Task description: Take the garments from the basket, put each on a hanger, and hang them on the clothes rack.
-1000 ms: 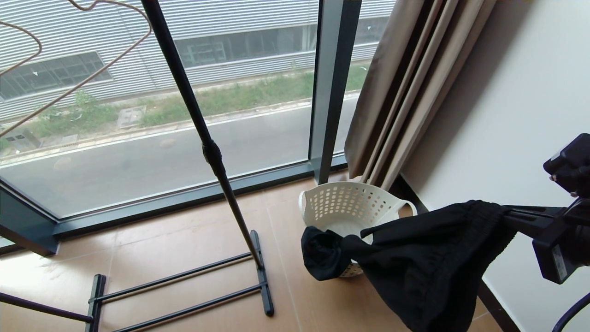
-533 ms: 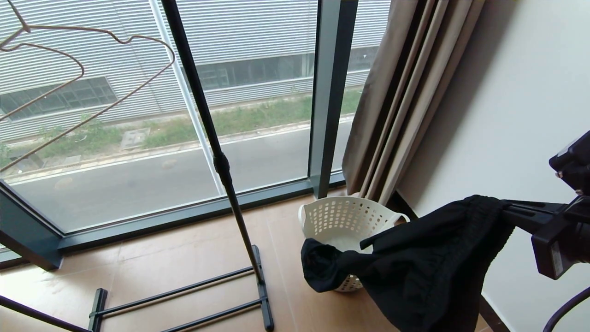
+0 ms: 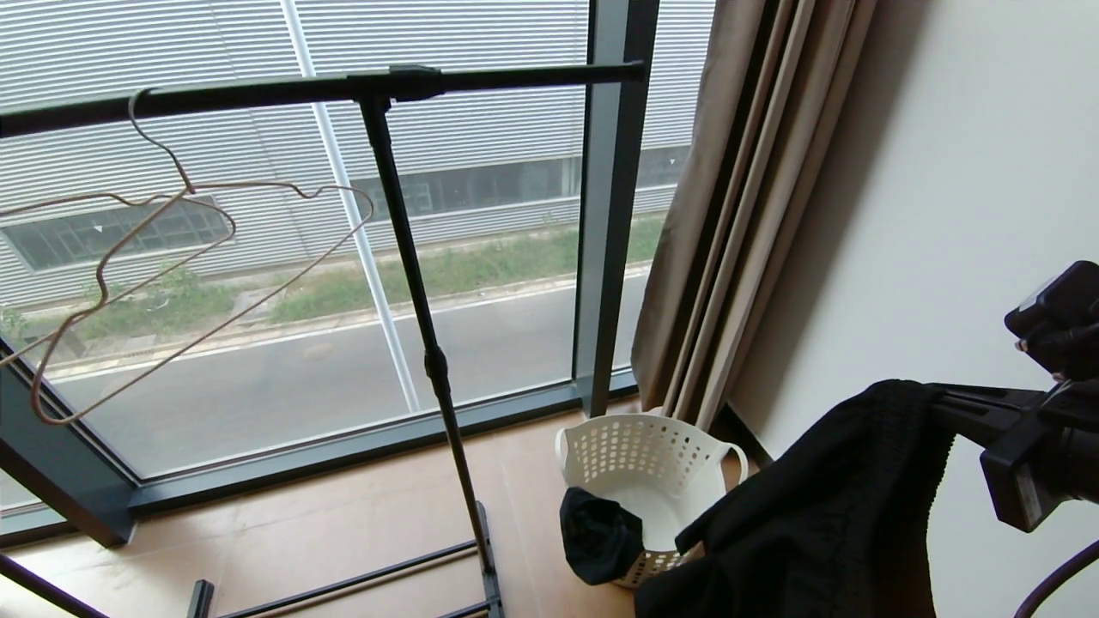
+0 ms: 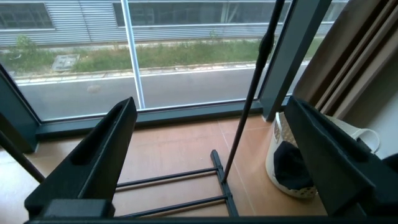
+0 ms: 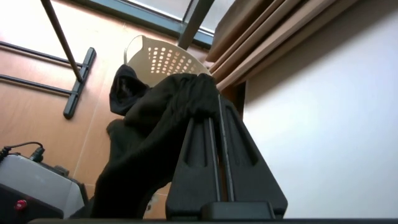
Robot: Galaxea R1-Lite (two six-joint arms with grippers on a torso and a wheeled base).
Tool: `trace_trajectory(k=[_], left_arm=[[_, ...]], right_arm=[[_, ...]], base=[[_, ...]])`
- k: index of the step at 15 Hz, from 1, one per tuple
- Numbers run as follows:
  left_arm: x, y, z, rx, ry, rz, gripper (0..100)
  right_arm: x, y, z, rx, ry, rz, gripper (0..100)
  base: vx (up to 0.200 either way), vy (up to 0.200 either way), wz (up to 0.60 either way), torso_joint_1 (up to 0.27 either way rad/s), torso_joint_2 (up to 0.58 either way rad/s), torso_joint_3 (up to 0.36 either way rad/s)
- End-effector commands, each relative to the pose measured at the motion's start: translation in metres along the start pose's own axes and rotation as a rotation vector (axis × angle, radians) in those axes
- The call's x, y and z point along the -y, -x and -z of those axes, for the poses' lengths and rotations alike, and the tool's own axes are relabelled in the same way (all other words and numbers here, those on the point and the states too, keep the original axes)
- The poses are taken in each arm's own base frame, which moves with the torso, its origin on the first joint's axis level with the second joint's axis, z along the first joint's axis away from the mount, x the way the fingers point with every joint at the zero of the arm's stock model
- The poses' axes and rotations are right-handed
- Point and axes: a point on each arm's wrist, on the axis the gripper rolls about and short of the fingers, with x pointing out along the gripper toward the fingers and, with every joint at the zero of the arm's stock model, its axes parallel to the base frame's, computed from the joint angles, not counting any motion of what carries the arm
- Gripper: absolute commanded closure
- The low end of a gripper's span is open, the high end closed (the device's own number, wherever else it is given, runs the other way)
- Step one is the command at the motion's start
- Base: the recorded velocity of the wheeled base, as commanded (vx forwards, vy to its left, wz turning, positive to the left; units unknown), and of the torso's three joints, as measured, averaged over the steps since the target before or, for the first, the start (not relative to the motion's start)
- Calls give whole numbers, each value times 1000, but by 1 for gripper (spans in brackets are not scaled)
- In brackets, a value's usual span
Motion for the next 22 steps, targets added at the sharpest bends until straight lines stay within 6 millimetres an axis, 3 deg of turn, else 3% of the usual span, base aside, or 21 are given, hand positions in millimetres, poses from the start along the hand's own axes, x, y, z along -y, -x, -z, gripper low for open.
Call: trace_trajectory(k=[1, 7, 17, 22], left_arm=[[0, 0, 0, 1, 1, -1, 0], [0, 0, 0, 1, 1, -1, 0], [0, 0, 0, 1, 3, 0, 0], [0, 0, 0, 1, 1, -1, 0]], right_arm=[[-2, -2, 5, -19, 18, -5, 100], [-6, -3, 16, 10, 44, 0, 100], [-6, -2, 16, 13, 45, -1, 100], [-6, -2, 16, 14, 45, 0, 100]], base=[[0, 0, 0, 237, -549, -119], [0, 0, 0, 99, -227, -97], [0, 0, 540, 5, -3, 2], [0, 200, 0, 1, 2, 0]])
